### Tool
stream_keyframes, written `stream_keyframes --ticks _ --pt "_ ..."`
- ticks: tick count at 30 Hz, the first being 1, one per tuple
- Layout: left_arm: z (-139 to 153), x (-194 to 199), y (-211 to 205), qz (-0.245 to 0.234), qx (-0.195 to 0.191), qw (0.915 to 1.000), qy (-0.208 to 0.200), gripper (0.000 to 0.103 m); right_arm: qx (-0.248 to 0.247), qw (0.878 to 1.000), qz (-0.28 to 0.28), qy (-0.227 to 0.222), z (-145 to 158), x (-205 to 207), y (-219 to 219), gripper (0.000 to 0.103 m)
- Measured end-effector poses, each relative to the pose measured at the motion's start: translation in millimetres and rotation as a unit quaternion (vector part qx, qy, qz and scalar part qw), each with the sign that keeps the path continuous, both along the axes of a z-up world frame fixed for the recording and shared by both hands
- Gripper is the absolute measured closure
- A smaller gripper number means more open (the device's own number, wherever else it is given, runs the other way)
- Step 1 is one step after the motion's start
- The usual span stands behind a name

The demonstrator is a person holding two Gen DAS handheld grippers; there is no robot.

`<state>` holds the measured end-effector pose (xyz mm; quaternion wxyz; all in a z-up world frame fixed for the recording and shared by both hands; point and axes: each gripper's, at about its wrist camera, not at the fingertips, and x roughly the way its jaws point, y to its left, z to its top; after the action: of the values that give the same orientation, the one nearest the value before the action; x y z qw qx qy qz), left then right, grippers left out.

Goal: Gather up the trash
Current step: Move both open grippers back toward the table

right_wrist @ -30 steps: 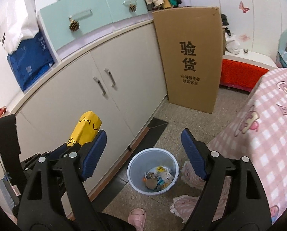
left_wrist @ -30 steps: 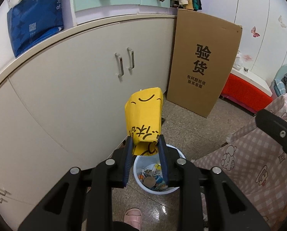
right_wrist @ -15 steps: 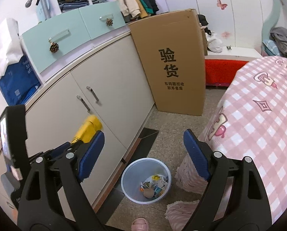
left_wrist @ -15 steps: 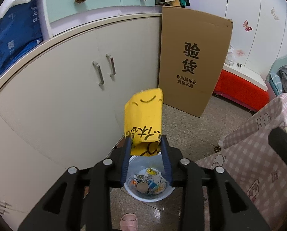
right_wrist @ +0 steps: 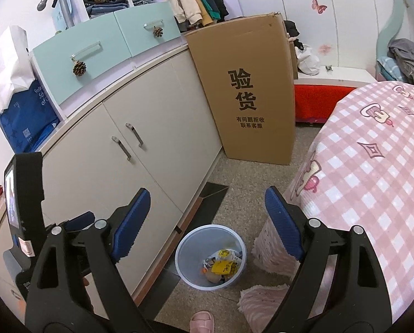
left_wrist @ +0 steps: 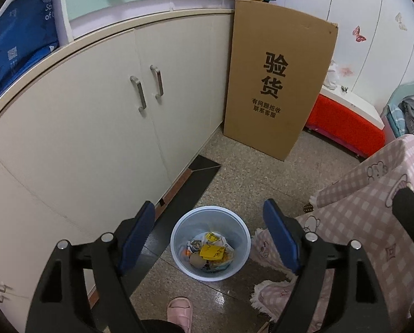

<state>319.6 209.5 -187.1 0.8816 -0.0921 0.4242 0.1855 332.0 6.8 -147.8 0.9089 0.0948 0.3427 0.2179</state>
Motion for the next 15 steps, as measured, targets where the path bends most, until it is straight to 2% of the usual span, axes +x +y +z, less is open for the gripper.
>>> stream_keyframes --ticks 8,15 --pt "35 -30 -14 -0.006 -0.004 0.9994 -0.034 0.024 0.007 1.000 -0.008 -0.018 26 -22 -17 0.019" --pt "72 -52 -55 -0.040 0.006 0.9965 -0.073 0.022 0.016 0.998 -0.039 -0.048 54 -51 -72 0.018"
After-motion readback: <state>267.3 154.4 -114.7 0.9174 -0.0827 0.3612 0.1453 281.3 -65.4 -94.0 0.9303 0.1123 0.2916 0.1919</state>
